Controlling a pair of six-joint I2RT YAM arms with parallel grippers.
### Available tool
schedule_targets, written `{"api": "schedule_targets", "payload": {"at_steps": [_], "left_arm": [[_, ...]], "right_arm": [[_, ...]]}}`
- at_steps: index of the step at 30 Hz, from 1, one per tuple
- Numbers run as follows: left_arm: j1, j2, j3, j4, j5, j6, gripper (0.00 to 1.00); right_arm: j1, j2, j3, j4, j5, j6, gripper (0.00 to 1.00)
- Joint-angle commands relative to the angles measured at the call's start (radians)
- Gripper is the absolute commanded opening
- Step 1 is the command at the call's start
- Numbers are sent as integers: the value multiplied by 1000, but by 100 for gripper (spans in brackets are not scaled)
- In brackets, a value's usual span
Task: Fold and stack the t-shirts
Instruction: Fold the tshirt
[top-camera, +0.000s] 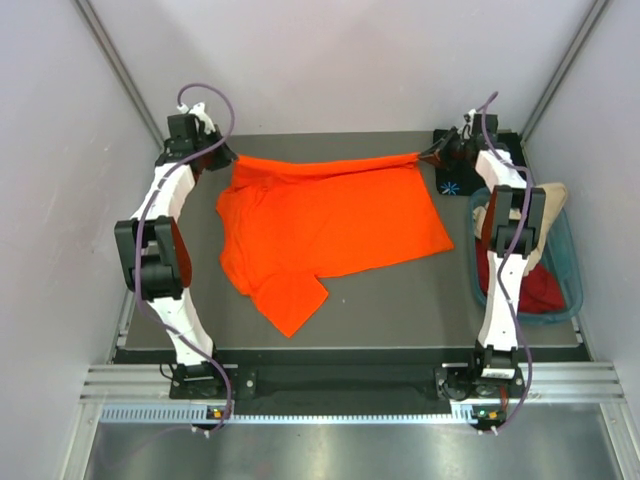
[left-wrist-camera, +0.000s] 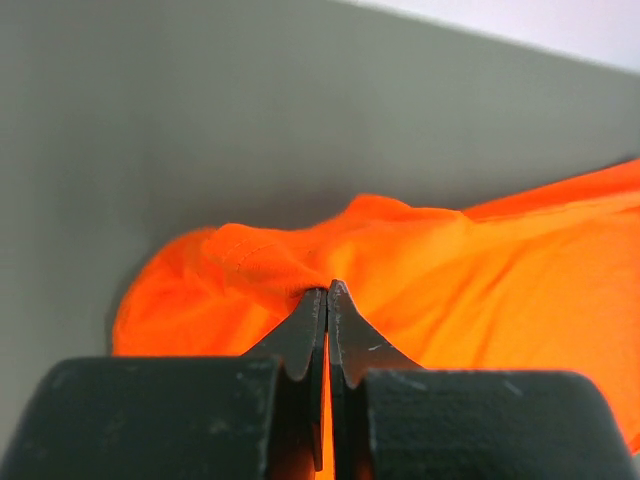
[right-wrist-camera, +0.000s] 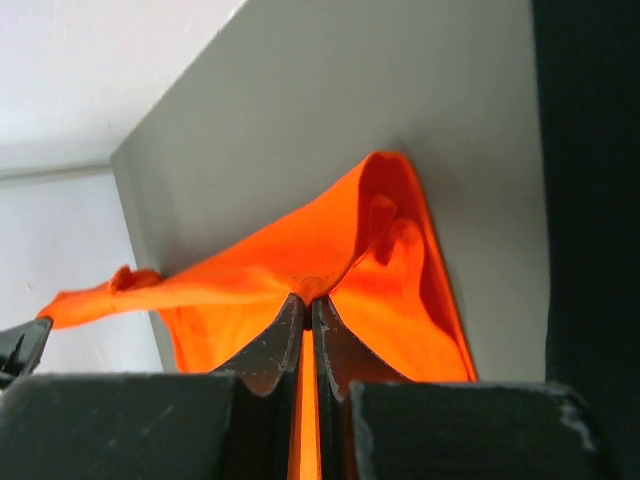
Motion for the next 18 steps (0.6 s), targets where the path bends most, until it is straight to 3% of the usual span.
{"api": "schedule_targets", "payload": {"at_steps": [1,18], "left_arm": [[-32,-68,-25,-107,-37,48,0],[-66,-234,-281,-136,-134,40,0]], "right_arm": [[-9,-129,-52,-39,-26,-79,0],[-15,-202,-143,-234,45,-286,1]]}}
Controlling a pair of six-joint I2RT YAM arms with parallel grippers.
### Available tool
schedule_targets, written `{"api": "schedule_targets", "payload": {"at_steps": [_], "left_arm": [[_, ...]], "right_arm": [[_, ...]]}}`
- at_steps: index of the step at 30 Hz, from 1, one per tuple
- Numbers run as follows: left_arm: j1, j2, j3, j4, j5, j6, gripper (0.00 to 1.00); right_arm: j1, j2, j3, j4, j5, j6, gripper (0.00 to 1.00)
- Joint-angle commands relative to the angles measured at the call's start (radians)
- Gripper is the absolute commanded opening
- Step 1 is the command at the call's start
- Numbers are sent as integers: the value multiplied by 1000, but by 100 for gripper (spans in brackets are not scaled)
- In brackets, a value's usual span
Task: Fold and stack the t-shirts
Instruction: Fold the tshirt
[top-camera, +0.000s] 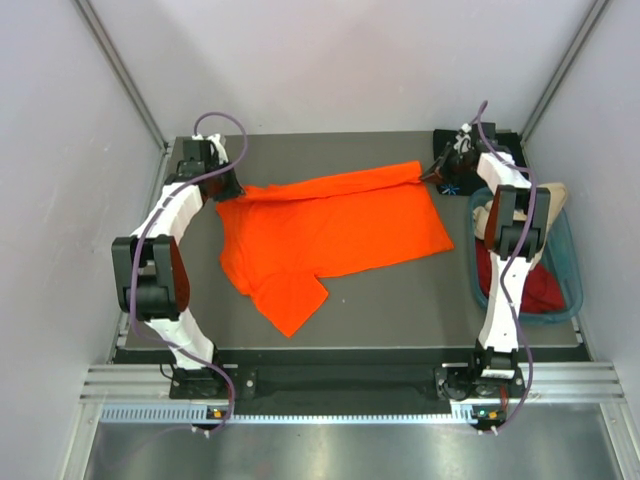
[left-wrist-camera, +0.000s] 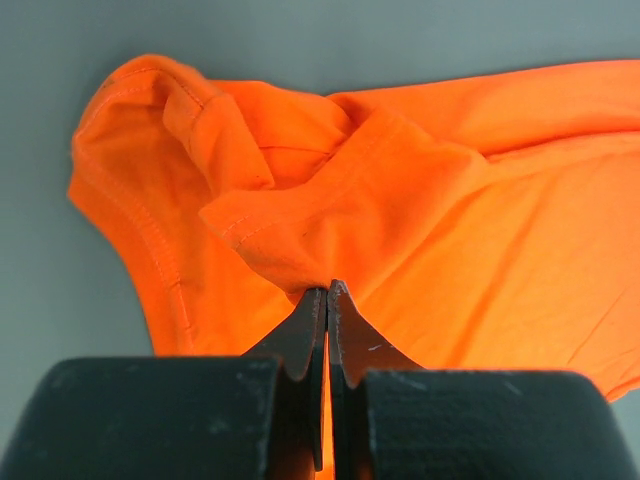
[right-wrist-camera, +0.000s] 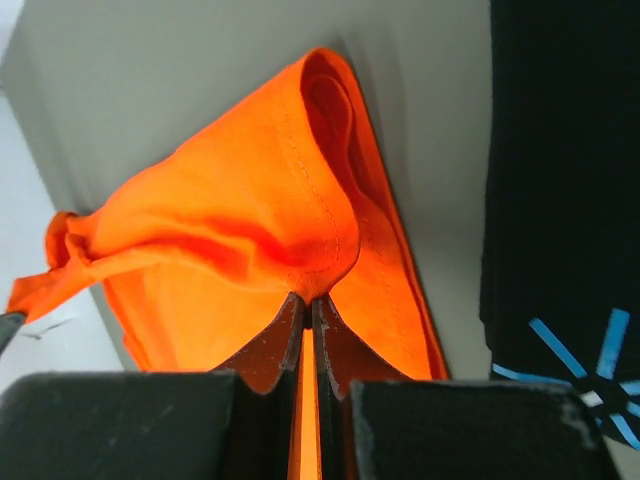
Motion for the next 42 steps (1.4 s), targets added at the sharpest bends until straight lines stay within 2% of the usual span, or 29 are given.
{"api": "schedule_targets", "payload": {"at_steps": [1,16,36,39,40,42], "left_arm": [[3,-64,-20,-8,-23,16,0],[3,-116,-147,-8,-3,-1,0],[2,-91,-198,-43,17,6,0],[2,-114,-213,-48,-11,2,11],[3,-125,-219,-51,-29,-1,19],[14,-159,-223,-68,-70,-10,22]], "right_arm": [[-20,-101,9,-40,37,-78,0],[-29,-111,-34,-91,78,-145,1],[-27,-122,-99,-83,93,-160,4],[-27,-130,-99,-98,103,-156,6],[-29,-131,-99,-103,107,-151,7],[-27,-142,-96,-118,113,-151,8]]}}
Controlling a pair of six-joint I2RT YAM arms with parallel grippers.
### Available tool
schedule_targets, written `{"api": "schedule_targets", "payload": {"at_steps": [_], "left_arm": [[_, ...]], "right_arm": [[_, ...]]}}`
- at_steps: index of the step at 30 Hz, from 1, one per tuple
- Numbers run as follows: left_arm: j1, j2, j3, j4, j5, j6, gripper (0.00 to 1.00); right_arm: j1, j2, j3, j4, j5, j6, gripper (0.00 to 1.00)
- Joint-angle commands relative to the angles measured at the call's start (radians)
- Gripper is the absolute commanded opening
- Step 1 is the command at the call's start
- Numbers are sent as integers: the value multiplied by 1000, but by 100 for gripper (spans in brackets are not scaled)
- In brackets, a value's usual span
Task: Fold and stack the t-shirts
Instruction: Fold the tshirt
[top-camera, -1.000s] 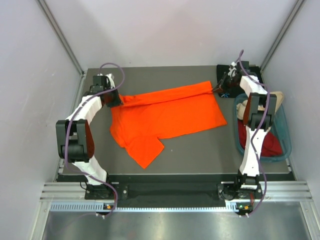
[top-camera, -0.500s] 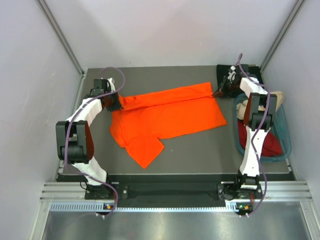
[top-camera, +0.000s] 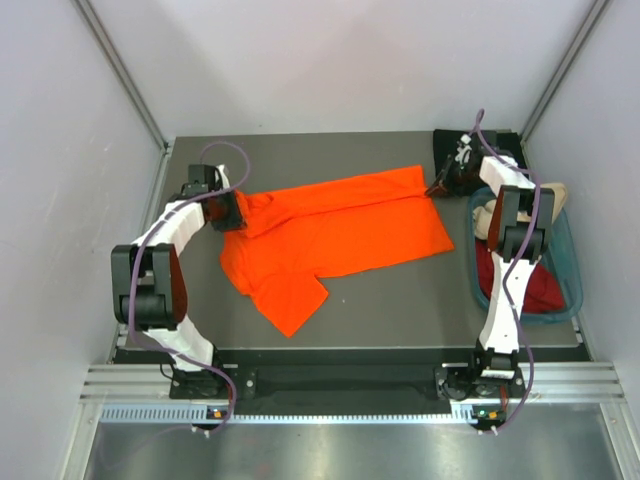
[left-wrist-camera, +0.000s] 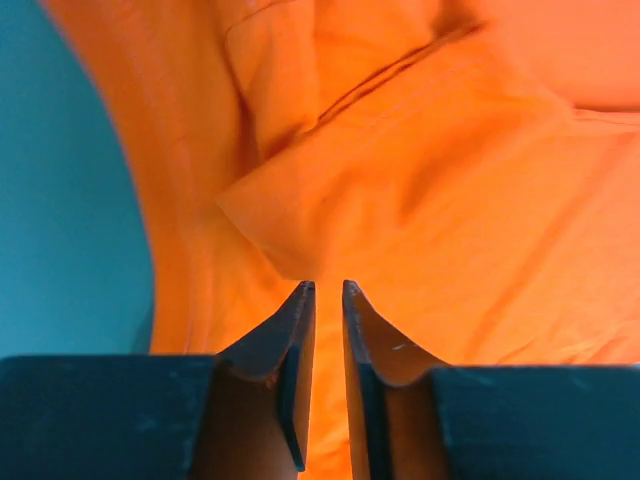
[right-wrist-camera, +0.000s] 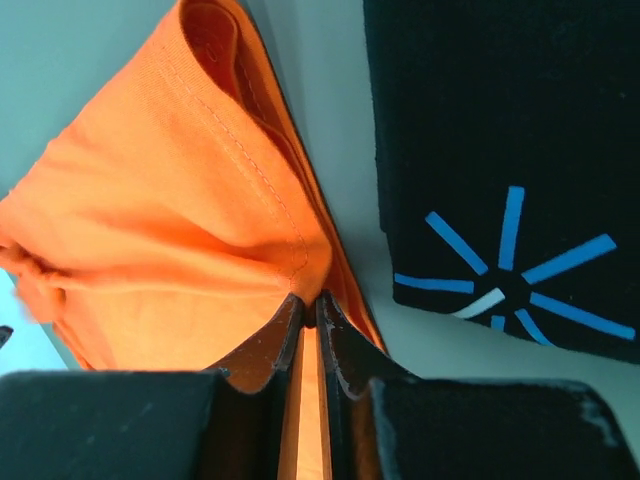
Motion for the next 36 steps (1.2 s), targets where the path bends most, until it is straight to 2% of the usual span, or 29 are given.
{"api": "schedule_targets", "payload": {"at_steps": [1,6,7,9,17,22,28,36], "left_arm": [[17,-95,-7,-35,-67,-12,24],[64,-177,-7,-46,-133,-87,52],[66,-184,-12,13,-128,-98,54],[67,-157,29,26,-101,-101,59],[70,173,363,-129,-68,-125,61],[77,323,506,-231,-85,-260,56],[70,386,554,-236,-85,-423,56],[70,414,572,-195,-127,-521,51]], "right_arm": [[-16,-90,8,-26,29,-11,8],[-11,-116,20,-43,46,-14,18],[-10,-118,27,-45,44,-20,18],[-1,-113,48,-43,35,-25,20],[22,-136,51,-17,18,-34,27],[24,-152,19,-13,12,-40,27],[25,-173,-29,16,11,-34,26],[25,-198,-76,41,5,-35,26]]}}
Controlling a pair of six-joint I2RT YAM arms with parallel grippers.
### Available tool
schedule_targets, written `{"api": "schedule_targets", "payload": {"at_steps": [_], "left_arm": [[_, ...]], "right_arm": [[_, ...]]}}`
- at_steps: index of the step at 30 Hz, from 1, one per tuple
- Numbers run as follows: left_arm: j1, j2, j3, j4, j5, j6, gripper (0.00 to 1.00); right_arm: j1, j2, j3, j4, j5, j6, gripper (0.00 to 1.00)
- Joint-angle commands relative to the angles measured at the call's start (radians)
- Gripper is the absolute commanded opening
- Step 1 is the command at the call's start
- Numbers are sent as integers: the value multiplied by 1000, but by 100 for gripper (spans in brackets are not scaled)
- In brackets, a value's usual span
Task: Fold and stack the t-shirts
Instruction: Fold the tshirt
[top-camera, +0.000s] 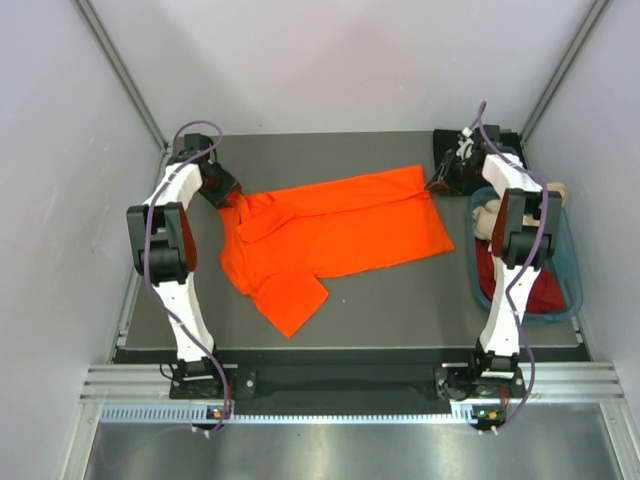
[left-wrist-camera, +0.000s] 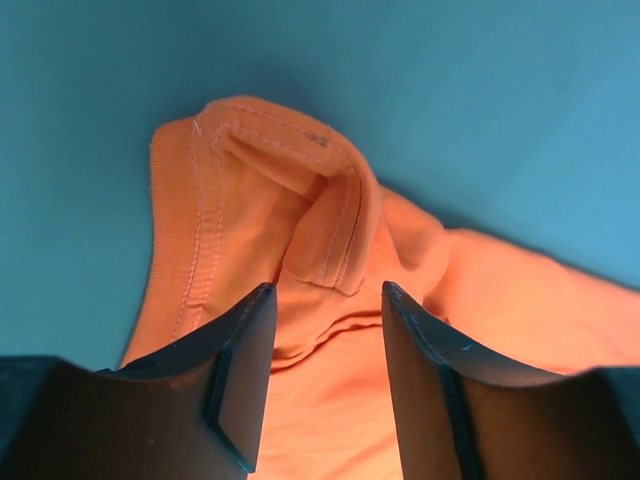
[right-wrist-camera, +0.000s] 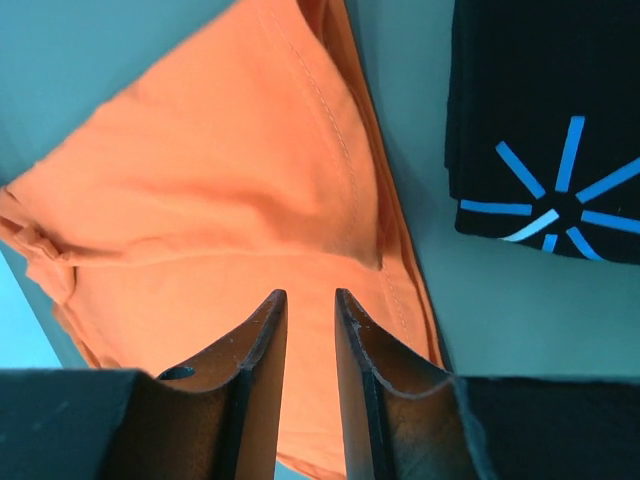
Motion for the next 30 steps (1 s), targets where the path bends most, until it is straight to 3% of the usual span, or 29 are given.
{"api": "schedule_targets", "payload": {"at_steps": [1,9,13,16,17,18,22,26,30], "left_arm": [[0,24,55,29,-30,-78,50],[0,108,140,31,-41,-84,42],[3,145,164,32,-42,-72,33],[4,134,160,58,-30,-68,16],[4,130,157,66,-26,-67,5],[6,113,151,74,-4,-59,2],[27,30,31,248,105,-41,0],[47,-33,-93,322,165,-30,0],[67,-56,-122,321,183,0,0]], "right_arm": [[6,-79,-13,39,-15,-14,26],[6,-81,-4,35,-21,-9,26],[6,-79,10,32,-23,-11,26],[7,-73,8,38,-23,-3,25],[12,-73,2,46,-21,0,25],[13,-73,-4,58,-21,17,25],[21,-81,-113,360,-108,204,24],[25,-64,-171,587,-122,383,22],[27,36,-53,549,-127,428,18]]}}
